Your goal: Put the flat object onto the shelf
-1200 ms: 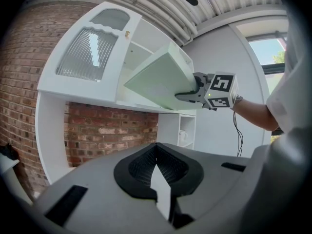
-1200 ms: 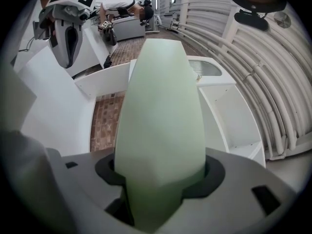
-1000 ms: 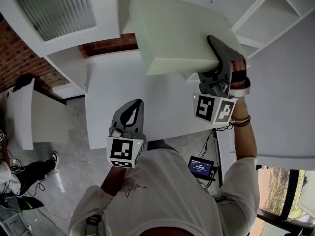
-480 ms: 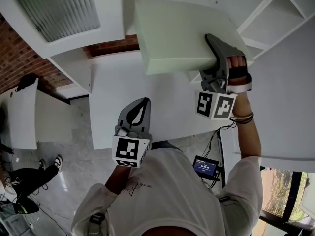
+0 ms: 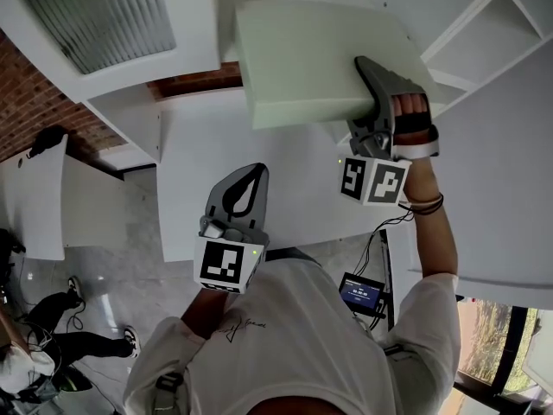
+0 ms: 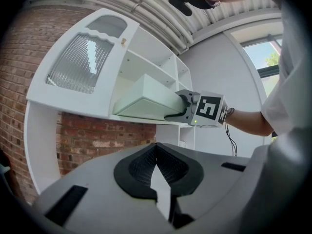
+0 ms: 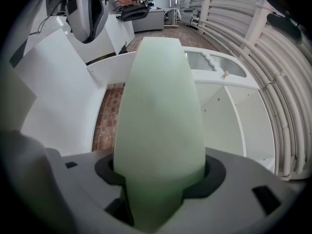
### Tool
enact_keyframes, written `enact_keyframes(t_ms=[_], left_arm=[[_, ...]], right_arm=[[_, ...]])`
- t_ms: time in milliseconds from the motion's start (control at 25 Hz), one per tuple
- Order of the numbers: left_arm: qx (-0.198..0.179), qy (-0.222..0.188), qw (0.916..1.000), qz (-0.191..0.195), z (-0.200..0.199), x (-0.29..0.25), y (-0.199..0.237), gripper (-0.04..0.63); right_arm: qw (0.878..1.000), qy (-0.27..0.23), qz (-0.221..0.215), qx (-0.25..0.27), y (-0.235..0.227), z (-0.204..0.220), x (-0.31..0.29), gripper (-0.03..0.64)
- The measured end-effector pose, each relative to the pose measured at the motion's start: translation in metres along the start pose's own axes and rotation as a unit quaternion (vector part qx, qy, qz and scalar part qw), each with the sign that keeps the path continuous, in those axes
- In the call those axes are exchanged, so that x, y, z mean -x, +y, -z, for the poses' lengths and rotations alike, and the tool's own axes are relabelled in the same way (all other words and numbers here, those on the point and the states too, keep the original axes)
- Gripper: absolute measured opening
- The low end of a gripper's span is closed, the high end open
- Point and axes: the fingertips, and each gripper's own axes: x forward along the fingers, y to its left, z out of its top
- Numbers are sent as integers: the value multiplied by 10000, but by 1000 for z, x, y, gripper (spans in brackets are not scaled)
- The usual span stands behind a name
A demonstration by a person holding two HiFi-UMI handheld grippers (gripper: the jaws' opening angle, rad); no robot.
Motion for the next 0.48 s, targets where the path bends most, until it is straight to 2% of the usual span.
enact_keyframes(t_ms=[320,480], left_arm=[[-175,-328,9990,244,-34,-15,-18,12],[-400,-515,9972,378,-54,-25,-29,12]], right_arm=[[10000,-27,-8,45,4,1,-6,287],[10000,-36,5,71,5,1,-8,287]])
